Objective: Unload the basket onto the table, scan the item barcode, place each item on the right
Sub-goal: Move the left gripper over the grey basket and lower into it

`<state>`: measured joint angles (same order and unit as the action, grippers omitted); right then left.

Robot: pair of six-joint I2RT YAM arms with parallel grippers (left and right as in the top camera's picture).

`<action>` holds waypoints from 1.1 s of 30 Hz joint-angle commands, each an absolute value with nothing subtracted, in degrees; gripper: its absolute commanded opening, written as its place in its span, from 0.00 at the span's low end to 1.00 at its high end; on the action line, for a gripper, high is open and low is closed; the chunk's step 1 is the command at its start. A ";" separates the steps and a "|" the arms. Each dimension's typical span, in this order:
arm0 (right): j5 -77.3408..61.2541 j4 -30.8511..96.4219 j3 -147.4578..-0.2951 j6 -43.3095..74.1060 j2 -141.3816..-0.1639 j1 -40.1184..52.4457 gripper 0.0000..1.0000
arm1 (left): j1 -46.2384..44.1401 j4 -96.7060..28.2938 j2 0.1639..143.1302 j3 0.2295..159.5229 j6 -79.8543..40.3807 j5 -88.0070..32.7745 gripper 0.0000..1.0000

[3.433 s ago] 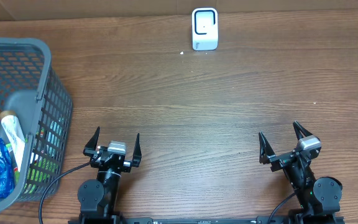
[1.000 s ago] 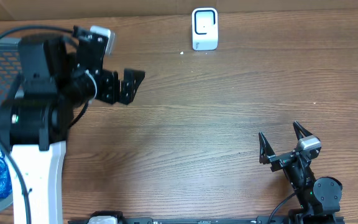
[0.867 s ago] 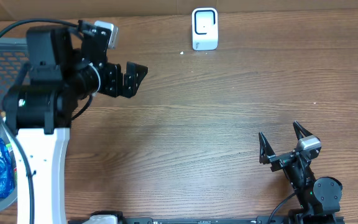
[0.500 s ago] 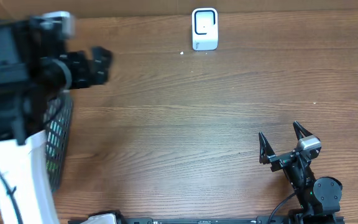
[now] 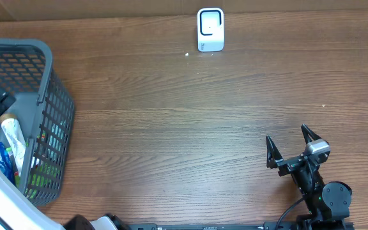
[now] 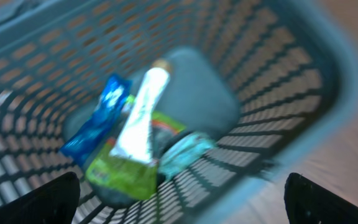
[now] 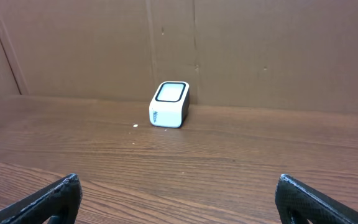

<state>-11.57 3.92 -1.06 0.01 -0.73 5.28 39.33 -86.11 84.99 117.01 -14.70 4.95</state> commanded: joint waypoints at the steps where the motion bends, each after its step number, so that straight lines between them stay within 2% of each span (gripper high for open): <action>1: -11.42 3.57 -0.45 0.19 -0.16 5.56 1.00 | 42.41 -86.17 88.44 116.09 -15.25 6.31 0.97; 5: -11.42 3.57 -0.45 0.19 -0.16 5.56 1.00 | 43.16 -86.19 93.30 115.44 -14.79 5.98 0.90; 15: -11.42 3.57 -0.45 0.19 -0.16 5.56 1.00 | 43.18 -83.02 101.14 110.41 -15.75 8.19 0.87; 23: -11.42 3.57 -0.45 0.19 -0.16 5.56 1.00 | 43.16 -69.08 101.25 96.01 -15.40 11.14 0.83; 28: -11.42 3.57 -0.45 0.19 -0.16 5.56 1.00 | 43.11 -58.43 101.25 86.00 -10.76 10.22 0.80; 33: -11.42 3.57 -0.45 0.19 -0.16 5.56 1.00 | 43.16 -49.25 101.25 79.09 -6.92 9.67 0.72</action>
